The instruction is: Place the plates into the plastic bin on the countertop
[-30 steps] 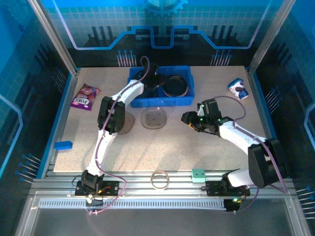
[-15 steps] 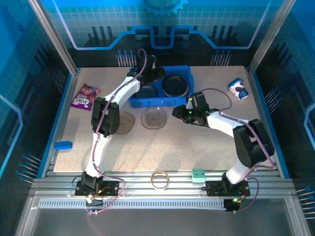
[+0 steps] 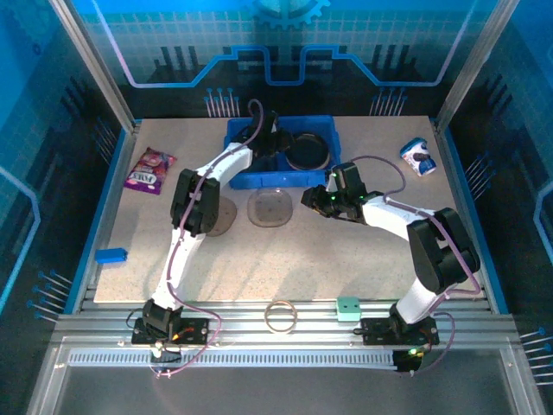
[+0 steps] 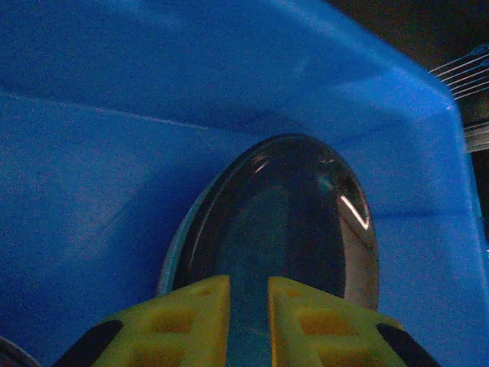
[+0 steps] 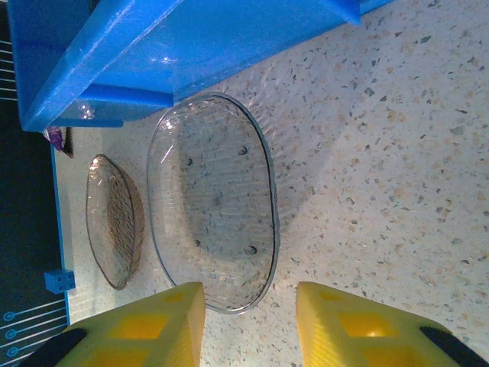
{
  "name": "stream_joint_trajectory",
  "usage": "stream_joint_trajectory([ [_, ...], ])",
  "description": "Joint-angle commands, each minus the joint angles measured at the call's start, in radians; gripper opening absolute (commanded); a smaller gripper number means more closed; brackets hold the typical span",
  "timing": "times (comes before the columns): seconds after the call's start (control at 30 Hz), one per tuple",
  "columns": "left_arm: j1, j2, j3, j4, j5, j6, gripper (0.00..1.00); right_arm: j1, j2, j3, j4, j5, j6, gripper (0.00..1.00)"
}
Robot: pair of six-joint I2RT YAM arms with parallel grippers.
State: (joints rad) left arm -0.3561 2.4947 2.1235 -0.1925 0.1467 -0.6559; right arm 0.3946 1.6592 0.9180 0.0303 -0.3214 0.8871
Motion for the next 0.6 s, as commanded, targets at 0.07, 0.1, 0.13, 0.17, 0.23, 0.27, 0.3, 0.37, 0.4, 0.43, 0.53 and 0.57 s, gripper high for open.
stream_joint_trajectory([
  [0.07, 0.008, 0.007, -0.024, 0.061, 0.036, -0.019, 0.21, 0.013, 0.027, 0.024, -0.015, -0.007, -0.003, 0.37],
  [0.1, 0.008, 0.008, -0.027, 0.065, 0.038, -0.02, 0.21, 0.014, 0.031, 0.027, -0.019, -0.006, -0.005, 0.37],
  [0.13, 0.009, 0.009, -0.027, 0.064, 0.039, -0.02, 0.21, 0.015, 0.036, 0.031, -0.022, -0.005, -0.004, 0.37],
  [0.17, 0.009, 0.011, -0.028, 0.065, 0.039, -0.019, 0.21, 0.015, 0.04, 0.031, -0.018, -0.005, -0.004, 0.37],
  [0.23, 0.011, 0.016, -0.026, 0.067, 0.042, -0.02, 0.21, 0.016, 0.046, 0.033, -0.017, -0.006, -0.002, 0.37],
  [0.27, 0.014, 0.019, -0.026, 0.065, 0.045, -0.023, 0.2, 0.018, 0.048, 0.034, -0.016, -0.006, -0.004, 0.37],
  [0.3, 0.015, 0.021, -0.027, 0.067, 0.048, -0.025, 0.2, 0.018, 0.05, 0.035, -0.017, -0.004, -0.002, 0.37],
  [0.37, 0.016, 0.023, -0.029, 0.066, 0.048, -0.025, 0.2, 0.02, 0.054, 0.035, -0.014, -0.003, -0.002, 0.37],
  [0.4, 0.017, 0.021, -0.03, 0.067, 0.048, -0.025, 0.2, 0.021, 0.056, 0.035, -0.011, -0.001, -0.001, 0.38],
  [0.43, 0.017, 0.023, -0.029, 0.067, 0.05, -0.025, 0.2, 0.021, 0.062, 0.038, -0.012, -0.001, -0.003, 0.38],
  [0.53, 0.019, 0.029, -0.009, 0.054, 0.062, -0.019, 0.2, 0.023, 0.094, 0.055, -0.015, -0.006, -0.006, 0.38],
  [0.57, 0.02, 0.033, 0.002, 0.042, 0.065, -0.015, 0.2, 0.025, 0.105, 0.058, -0.009, -0.007, -0.006, 0.38],
])
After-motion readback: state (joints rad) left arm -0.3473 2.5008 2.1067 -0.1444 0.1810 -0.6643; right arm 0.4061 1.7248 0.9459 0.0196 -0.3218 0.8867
